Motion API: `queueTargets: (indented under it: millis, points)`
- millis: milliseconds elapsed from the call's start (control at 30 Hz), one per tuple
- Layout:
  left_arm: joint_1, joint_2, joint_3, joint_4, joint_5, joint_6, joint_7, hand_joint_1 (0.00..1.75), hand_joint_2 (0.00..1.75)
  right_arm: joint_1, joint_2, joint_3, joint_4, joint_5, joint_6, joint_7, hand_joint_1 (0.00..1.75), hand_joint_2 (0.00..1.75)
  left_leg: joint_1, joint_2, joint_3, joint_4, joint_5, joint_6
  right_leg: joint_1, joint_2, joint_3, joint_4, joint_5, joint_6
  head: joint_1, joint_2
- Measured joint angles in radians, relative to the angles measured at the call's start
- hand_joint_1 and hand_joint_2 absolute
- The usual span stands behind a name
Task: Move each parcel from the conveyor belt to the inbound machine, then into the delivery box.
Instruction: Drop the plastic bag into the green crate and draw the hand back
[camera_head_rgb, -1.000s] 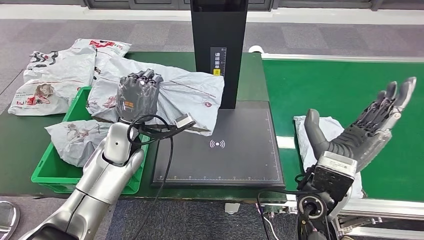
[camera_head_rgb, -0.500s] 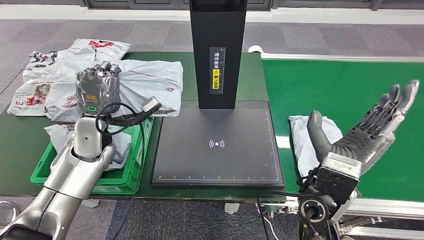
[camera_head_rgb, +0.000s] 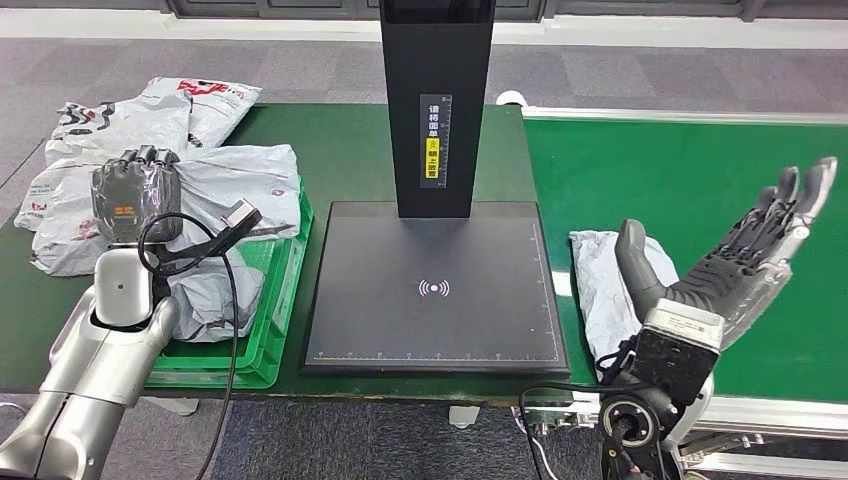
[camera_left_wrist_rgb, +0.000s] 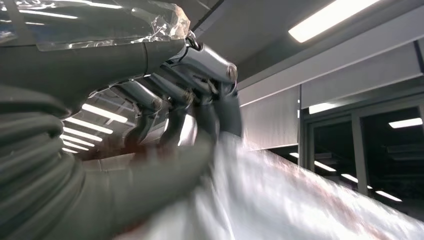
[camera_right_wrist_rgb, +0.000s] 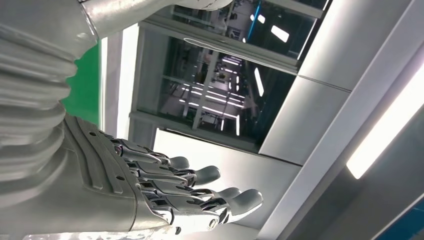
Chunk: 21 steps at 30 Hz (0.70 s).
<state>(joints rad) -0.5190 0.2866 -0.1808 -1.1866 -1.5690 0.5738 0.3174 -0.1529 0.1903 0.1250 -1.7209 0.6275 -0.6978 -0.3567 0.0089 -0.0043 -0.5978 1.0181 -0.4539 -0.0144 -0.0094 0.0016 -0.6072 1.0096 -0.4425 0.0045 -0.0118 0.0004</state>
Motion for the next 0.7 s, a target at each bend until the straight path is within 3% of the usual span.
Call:
queueTargets:
  millis: [533, 633, 700]
  points:
    - [0.017, -0.015, 0.007, 0.003, 0.000, -0.045, -0.012, 0.00, 1.75, -0.003, -0.013, 0.027, -0.002, 0.019, 0.000, 0.034, 0.00, 1.75, 0.000, 0.000, 0.000, 0.000, 0.000, 0.000, 0.000, 0.000, 0.000, 0.000, 0.000, 0.000, 0.000, 0.000]
    - [0.021, -0.041, 0.010, -0.005, 0.057, -0.045, -0.084, 0.00, 1.75, -0.001, -0.013, 0.028, -0.002, 0.027, 0.000, 0.040, 0.00, 1.75, 0.000, 0.000, 0.000, 0.000, 0.000, 0.000, 0.000, 0.000, 0.000, 0.000, 0.000, 0.000, 0.000, 0.000]
    - [0.032, -0.074, 0.016, -0.026, 0.207, -0.046, -0.197, 0.00, 1.75, 0.005, -0.014, 0.028, -0.002, 0.036, 0.000, 0.054, 0.00, 1.75, -0.001, -0.001, 0.000, 0.000, 0.000, 0.000, -0.001, -0.001, 0.000, 0.000, 0.000, 0.000, 0.000, 0.000]
